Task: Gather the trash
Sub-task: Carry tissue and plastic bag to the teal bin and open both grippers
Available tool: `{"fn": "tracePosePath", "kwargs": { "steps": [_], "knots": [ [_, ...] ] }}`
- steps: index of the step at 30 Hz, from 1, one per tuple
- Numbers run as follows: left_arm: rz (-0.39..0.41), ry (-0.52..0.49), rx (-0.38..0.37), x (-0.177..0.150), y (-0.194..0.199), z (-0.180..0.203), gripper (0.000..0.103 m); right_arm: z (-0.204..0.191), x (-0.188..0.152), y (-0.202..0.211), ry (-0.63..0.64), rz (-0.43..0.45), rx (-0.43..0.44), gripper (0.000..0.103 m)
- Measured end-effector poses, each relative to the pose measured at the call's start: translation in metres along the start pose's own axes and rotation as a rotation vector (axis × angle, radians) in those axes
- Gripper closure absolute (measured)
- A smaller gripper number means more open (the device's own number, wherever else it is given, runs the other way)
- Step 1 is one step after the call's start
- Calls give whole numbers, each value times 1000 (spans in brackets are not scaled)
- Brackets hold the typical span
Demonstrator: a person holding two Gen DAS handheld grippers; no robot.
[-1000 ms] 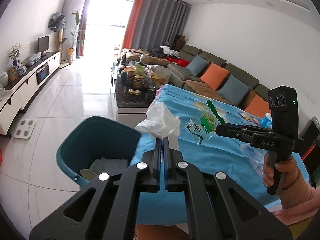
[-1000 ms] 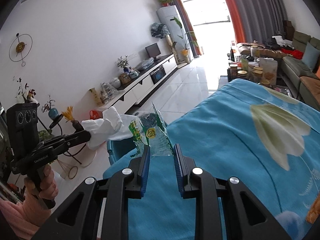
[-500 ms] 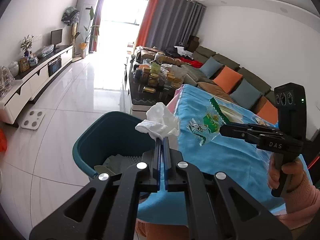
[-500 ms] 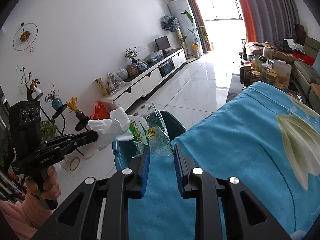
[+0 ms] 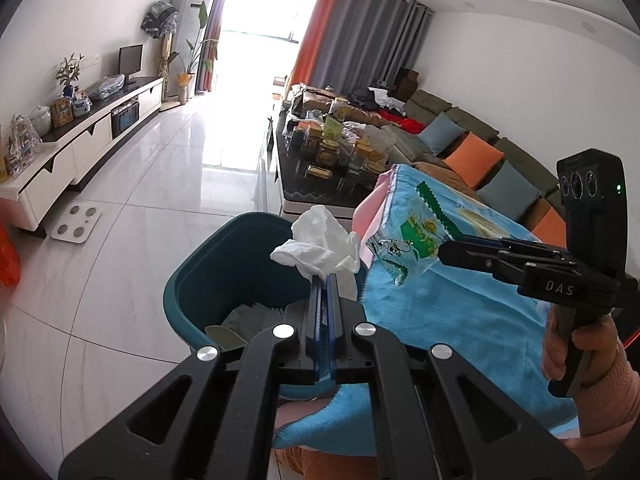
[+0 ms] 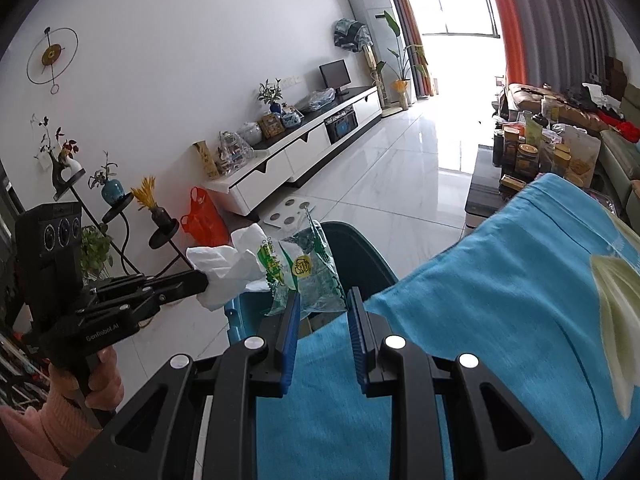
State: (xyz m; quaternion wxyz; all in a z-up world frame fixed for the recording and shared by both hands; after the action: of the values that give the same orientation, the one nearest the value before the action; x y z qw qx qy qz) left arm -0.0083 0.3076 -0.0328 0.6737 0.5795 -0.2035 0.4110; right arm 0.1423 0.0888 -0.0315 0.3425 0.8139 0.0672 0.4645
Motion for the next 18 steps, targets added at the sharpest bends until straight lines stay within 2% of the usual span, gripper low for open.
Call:
{"fn": "tracePosePath", "kwargs": {
  "steps": [18],
  "knots": [
    [-67, 61, 36, 1, -44, -20, 100, -5, 6, -54, 18, -104, -34, 80]
  ]
}}
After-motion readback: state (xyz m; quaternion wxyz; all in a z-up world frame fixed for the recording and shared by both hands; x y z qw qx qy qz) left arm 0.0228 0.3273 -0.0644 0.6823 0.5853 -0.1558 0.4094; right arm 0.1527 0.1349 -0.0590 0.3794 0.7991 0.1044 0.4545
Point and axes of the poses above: each gripper's, at about its wrist camera, not at the fingertips, and y roughly against the way its jaws point, z to its right, x to its top, the point moved 2 cm from there along -y, roughly the way its jaws point, and after that the axes turned 3 degrees about x, right-handed, at the moved point
